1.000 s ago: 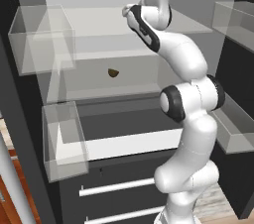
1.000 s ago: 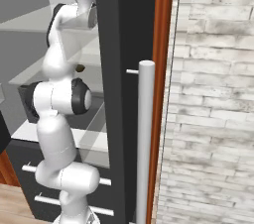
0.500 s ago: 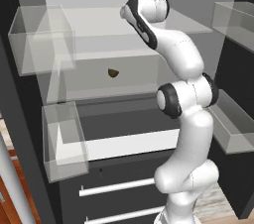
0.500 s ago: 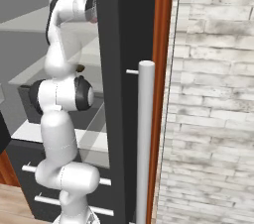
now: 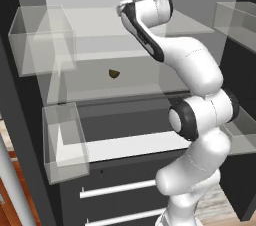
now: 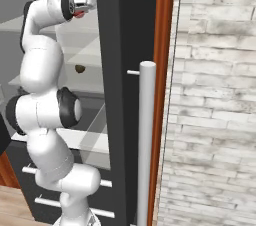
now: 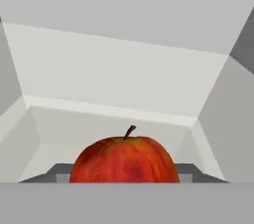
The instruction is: Pick the apple and kiwi from the fridge and place them inside the tupperware on the counter.
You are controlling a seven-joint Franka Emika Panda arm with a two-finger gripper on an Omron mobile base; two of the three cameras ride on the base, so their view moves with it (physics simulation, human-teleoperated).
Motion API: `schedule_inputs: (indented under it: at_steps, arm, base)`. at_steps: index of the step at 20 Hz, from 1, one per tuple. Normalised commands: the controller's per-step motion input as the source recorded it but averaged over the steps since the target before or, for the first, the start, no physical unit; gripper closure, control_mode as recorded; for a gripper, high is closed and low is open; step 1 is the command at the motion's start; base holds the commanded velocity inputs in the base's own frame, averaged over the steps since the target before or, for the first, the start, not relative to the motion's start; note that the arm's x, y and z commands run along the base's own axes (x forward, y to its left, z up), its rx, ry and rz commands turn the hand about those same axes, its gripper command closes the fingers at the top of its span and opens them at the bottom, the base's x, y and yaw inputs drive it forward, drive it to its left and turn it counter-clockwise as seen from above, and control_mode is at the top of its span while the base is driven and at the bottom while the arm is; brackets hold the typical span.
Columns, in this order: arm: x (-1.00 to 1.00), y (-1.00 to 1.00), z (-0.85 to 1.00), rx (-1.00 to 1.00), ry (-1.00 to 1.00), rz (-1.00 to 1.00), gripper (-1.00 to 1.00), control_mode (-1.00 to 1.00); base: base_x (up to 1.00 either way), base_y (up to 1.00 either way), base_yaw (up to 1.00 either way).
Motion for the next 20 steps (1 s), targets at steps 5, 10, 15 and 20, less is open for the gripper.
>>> schedule_inputs:
  at_steps: [5, 10, 15, 20]
  arm:
    - [-1.00, 0.09, -0.39, -0.02, -0.20, -0.03, 1.00, -1.00]
    - [-1.00, 0.08, 0.10, 0.01, -0.01, -0.01, 1.00, -1.00]
    - [-1.00, 0.01, 0.20, 0.03, 0.01, 0.00, 1.00, -1.00]
    - [-1.00, 0.00, 0.15, 0.02, 0.02, 0.00, 1.00, -1.00]
  base:
    - [0.00, 0.00, 0.00]
    - [0.00, 0.00, 0.00]
    - [0.00, 0.00, 0.00]
    - [0.00, 0.00, 0.00]
